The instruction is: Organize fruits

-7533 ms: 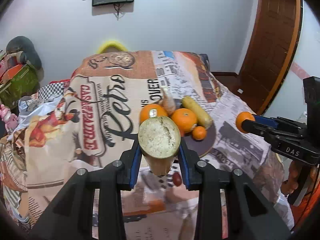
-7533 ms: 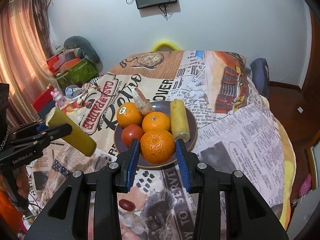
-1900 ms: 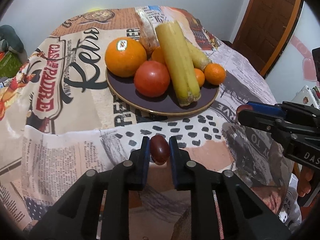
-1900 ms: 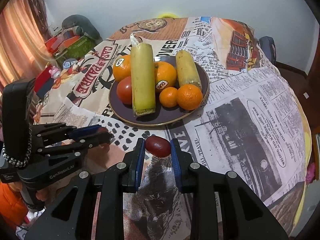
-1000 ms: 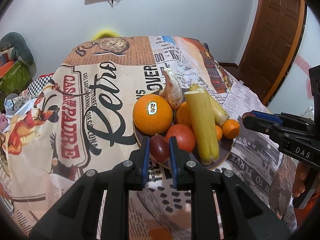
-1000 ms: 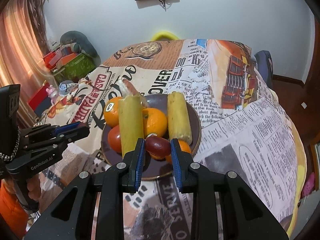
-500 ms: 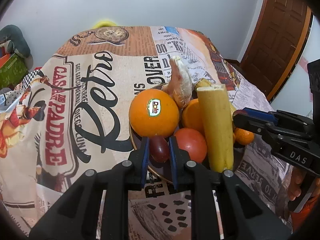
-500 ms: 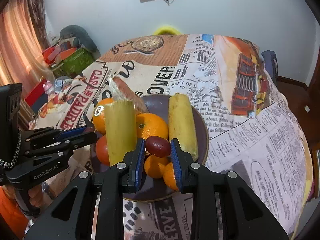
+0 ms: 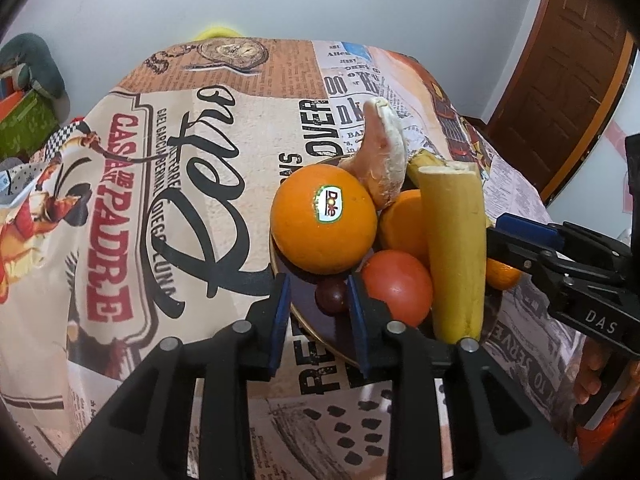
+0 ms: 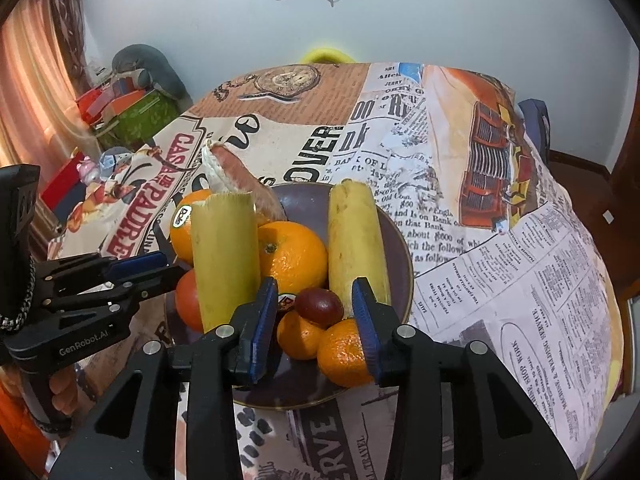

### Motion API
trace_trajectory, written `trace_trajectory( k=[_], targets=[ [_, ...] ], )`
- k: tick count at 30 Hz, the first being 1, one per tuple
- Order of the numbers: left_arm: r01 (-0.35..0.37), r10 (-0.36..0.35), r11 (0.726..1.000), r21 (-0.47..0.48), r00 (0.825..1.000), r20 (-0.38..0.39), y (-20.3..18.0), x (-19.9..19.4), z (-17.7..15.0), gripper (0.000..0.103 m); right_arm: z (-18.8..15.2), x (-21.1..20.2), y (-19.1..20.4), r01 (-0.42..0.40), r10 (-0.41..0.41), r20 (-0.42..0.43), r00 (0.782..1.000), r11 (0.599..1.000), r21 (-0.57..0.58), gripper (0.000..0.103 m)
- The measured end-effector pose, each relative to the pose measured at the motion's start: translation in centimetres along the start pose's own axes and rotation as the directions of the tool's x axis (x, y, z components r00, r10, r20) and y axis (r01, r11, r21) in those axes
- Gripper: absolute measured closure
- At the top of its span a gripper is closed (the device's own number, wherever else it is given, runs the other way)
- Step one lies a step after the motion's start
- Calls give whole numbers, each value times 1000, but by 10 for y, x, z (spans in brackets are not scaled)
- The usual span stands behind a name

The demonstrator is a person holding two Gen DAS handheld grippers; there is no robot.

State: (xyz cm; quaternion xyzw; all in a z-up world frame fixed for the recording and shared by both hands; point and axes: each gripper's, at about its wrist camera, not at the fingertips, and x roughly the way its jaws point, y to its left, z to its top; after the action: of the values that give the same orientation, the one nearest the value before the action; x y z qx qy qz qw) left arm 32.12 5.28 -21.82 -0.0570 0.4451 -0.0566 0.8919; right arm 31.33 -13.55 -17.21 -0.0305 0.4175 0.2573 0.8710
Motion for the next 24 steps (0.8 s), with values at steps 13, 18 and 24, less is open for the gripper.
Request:
trace_trajectory(
  k=[13, 18, 24],
  targets=[
    [-34, 29, 999, 13, 967, 253, -23, -119, 14, 74, 17, -107, 11, 5, -8, 217, 976, 1000, 12, 68],
    [-33, 24, 999, 18, 921, 388, -38, -190, 10, 74, 16, -172, 30, 11, -9, 343, 939, 1000, -5, 68],
    [-52, 19, 998, 47, 845, 534, -61, -271, -10, 74, 1, -245, 57, 19, -1, 480, 877, 999, -32, 68]
  ],
)
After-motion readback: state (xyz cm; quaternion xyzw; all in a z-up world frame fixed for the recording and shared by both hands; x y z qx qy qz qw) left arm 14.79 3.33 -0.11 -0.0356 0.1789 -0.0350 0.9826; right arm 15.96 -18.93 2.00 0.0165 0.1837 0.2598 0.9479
